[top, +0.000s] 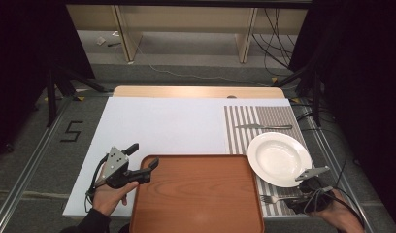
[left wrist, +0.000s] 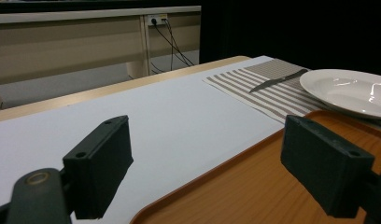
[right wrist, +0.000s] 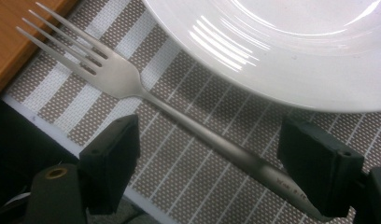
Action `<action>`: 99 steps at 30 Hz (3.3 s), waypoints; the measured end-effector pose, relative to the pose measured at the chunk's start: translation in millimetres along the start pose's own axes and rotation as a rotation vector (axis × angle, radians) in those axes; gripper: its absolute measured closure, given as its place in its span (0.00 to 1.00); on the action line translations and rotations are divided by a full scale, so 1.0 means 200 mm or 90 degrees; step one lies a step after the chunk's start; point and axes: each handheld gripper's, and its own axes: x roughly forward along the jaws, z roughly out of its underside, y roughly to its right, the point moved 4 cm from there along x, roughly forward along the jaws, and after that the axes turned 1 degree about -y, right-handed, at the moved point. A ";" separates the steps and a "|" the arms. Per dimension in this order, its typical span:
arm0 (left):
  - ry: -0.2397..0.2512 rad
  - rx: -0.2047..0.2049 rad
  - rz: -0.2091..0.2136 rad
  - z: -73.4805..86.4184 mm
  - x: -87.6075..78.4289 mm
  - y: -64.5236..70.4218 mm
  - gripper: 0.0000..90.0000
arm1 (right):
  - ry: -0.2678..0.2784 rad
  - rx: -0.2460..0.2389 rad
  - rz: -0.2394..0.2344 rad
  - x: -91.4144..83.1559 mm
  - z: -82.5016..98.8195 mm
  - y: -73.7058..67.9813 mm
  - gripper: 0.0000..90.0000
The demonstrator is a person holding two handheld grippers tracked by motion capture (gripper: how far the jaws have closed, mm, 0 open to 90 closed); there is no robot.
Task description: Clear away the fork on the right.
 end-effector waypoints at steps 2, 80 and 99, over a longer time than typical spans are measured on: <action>-0.003 0.002 0.001 0.00 0.00 0.00 0.18 | -0.003 -0.004 -0.002 0.00 0.00 0.00 0.26; 0.000 0.011 -0.006 0.00 0.00 0.00 0.18 | 0.090 -0.192 -0.124 -0.14 -0.35 -0.42 0.94; 0.006 0.009 -0.007 0.00 -0.01 0.00 0.18 | 0.098 -0.212 -0.188 -0.07 -0.54 -0.62 0.94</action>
